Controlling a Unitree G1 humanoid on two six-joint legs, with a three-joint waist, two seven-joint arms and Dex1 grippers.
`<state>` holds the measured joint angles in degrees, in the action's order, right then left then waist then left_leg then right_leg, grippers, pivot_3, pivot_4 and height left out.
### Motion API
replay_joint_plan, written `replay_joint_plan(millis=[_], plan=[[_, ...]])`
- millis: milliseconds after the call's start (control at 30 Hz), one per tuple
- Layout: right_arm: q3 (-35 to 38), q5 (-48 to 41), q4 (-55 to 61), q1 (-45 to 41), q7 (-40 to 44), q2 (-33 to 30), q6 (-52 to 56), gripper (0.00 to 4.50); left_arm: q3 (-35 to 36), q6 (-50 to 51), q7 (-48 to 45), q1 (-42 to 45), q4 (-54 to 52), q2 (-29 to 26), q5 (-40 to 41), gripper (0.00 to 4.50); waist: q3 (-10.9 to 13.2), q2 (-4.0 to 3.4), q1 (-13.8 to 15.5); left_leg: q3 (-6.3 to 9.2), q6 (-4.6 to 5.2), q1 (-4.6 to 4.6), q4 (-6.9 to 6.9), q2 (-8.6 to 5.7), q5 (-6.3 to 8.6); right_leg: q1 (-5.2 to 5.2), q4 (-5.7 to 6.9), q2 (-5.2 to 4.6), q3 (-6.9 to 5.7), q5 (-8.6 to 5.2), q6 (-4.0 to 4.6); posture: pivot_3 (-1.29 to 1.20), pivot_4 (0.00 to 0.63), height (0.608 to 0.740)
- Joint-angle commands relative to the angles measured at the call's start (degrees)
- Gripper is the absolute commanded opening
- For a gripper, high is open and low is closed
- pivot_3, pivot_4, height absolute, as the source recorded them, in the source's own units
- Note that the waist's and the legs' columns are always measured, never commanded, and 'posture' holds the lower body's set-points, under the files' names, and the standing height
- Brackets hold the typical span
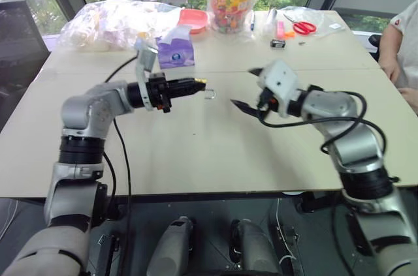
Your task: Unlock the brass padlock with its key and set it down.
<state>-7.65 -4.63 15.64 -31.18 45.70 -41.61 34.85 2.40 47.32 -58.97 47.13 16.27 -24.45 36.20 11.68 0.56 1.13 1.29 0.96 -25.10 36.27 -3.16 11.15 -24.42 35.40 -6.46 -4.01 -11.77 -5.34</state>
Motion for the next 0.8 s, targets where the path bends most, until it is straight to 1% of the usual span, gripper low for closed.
replay_joint_plan(millis=[33, 100, 233, 433, 500, 533, 633, 733, 767, 800], plan=[[0.0, -2.3, 8.9, 2.3, 3.6, -5.4, 11.2, 4.47, -2.4, 2.2, 4.8, 2.6, 7.4, 6.0, -2.2, 0.03, 0.0, 0.00, -0.1, -0.01, 0.05, -0.10, 0.05, 0.00, 0.03, -0.06, -0.03, 0.00, 0.00, 0.01, -0.02, 0.00, 0.150, 0.740], [0.6, -4.6, 11.6, 2.4, 3.2, -5.8, 18.3, 4.47, -3.0, 0.8, 5.4, 4.1, 12.7, 9.3, -3.7, 0.03, 0.0, 0.02, -0.4, 0.00, 0.17, -0.28, 0.22, -0.01, 0.10, -0.14, -0.04, 0.00, -0.03, 0.08, -0.15, 0.00, 0.150, 0.740], [1.1, -7.4, 15.0, 0.9, 0.8, -3.6, 27.2, 4.47, -1.3, -0.2, 4.8, 8.9, 25.7, 13.7, -4.5, 0.03, 0.0, 0.05, -0.5, -0.05, 0.22, -0.31, 0.26, 0.02, 0.14, -0.17, -0.07, -0.03, -0.07, 0.11, -0.20, 0.00, 0.150, 0.740], [1.7, -9.7, 18.0, 1.0, -3.1, -1.6, 33.1, 4.47, 0.1, -4.9, 3.1, 14.9, 39.8, 17.0, -7.5, 0.03, 0.0, 0.05, -0.2, 0.00, 0.24, -0.37, 0.34, 0.00, 0.16, -0.12, -0.14, -0.09, -0.20, 0.12, -0.21, 0.00, 0.150, 0.740], [1.9, -10.1, 18.3, 0.9, -4.3, -1.2, 33.7, 4.50, 0.4, -6.0, 2.2, 16.0, 42.4, 17.7, -8.4, 1.07, 0.0, 0.05, -0.2, 0.00, 0.32, -0.47, 0.43, -0.02, 0.21, -0.13, -0.21, -0.12, -0.23, 0.18, -0.32, 0.00, 0.150, 0.740], [2.0, -10.3, 18.3, 0.8, -4.9, -1.0, 33.9, 4.50, 0.5, -6.3, 1.6, 16.4, 43.4, 18.0, -8.8, 1.39, 0.0, 0.05, -0.2, 0.00, 0.40, -0.53, 0.53, -0.02, 0.26, -0.13, -0.20, -0.12, -0.24, 0.19, -0.35, 0.00, 0.150, 0.740], [2.0, -10.7, 18.1, 0.5, -6.2, -0.9, 33.9, 4.50, 0.2, -7.4, 0.2, 16.8, 45.2, 18.4, -10.5, 2.75, 0.0, 0.05, -0.3, -0.02, 0.50, -0.63, 0.72, -0.03, 0.33, -0.13, -0.21, -0.15, -0.24, 0.25, -0.44, 0.00, 0.150, 0.740], [2.2, -11.1, 17.7, 0.6, -6.9, -1.5, 33.5, 4.50, -0.2, -7.4, 0.8, 17.2, 45.4, 17.6, -12.4, 3.97, 0.0, 0.05, -0.3, -0.03, 0.50, -0.64, 0.78, -0.04, 0.34, -0.12, -0.21, -0.18, -0.24, 0.27, -0.46, 0.00, 0.150, 0.740], [2.3, -11.1, 17.6, 0.8, -7.0, -1.9, 33.3, 4.50, -1.4, -8.4, 1.9, 16.8, 45.0, 16.6, -14.4, 4.30, 0.0, 0.05, -0.3, -0.03, 0.50, -0.64, 0.79, -0.04, 0.34, -0.12, -0.21, -0.19, -0.24, 0.28, -0.46, 0.00, 0.150, 0.740], [2.3, -11.1, 17.6, 0.9, -7.1, -2.1, 33.1, 4.50, -2.1, -9.2, 2.7, 16.6, 44.6, 16.0, -15.9, 4.30, 0.0, 0.05, -0.3, -0.02, 0.50, -0.64, 0.79, -0.04, 0.34, -0.11, -0.21, -0.19, -0.24, 0.28, -0.47, 0.00, 0.150, 0.740]])
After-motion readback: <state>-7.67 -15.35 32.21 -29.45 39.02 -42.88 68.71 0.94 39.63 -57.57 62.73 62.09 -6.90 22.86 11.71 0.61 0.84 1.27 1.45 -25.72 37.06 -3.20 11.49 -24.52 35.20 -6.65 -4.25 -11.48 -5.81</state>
